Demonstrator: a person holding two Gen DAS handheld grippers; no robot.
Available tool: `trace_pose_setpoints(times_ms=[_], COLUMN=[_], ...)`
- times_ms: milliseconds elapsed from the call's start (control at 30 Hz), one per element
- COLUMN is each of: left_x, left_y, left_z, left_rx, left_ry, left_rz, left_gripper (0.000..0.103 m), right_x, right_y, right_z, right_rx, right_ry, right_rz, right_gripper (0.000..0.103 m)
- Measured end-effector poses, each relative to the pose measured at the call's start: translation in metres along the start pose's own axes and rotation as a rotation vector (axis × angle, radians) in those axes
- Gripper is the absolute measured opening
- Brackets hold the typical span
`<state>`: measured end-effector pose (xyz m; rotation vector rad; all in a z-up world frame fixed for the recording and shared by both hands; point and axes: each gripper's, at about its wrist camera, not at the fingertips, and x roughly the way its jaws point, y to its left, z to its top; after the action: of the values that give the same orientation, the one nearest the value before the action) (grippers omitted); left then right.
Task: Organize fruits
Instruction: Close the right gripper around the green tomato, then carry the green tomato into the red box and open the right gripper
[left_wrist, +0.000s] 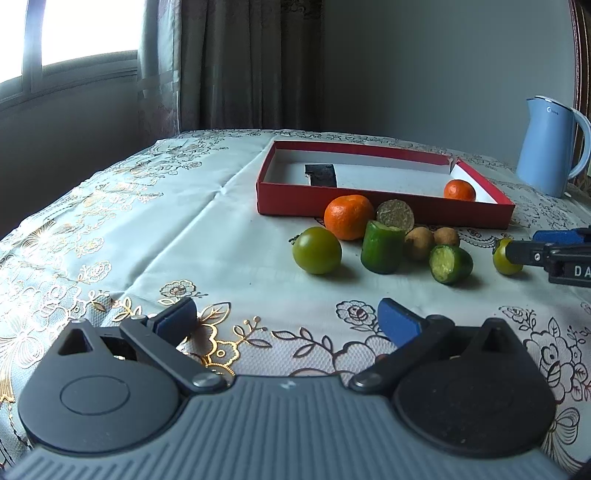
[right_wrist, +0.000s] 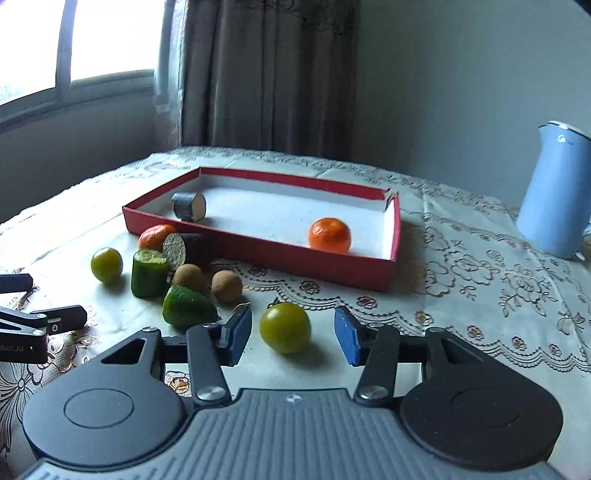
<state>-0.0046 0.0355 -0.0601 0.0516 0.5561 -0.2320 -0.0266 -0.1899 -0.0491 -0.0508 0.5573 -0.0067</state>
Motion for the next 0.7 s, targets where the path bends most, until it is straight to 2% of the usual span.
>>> trace_pose_setpoints(times_ms=[200,233,267,500,700], left_x=[0.000,0.000,0.000,0.001,0.002], left_y=[0.003,0.003,0.003,0.002,-0.002], left_z=[-0.001,-0.001,-0.001,-0.001,0.000], left_rx=[-0.016,-0.016,-0.014,-0.013,-0.003], left_ry=[0.003,0.003,0.003,0.006,0.012], left_rz=[-0.009,-0.008,-0.006,-0.001,0.018], left_gripper=[0.103,0.103,0.103,0.103,0.103], right_x=[0.020,0.021,0.023,0.023,0.016], right_y=[0.003,0.002,0.002,0.000,-0.003], right_z=[-0.001,-0.001,-0.001,-0.003,0.001], right_rx=[-0.007,-0.006,-0.005,0.006,0.026], right_ry=[0.055,0.060,0.068,0.063,0.021], right_rz=[0.002,0.007,0.013,0.038,0.048], right_gripper=[0.048,0.044,0.034,0.033,0.033])
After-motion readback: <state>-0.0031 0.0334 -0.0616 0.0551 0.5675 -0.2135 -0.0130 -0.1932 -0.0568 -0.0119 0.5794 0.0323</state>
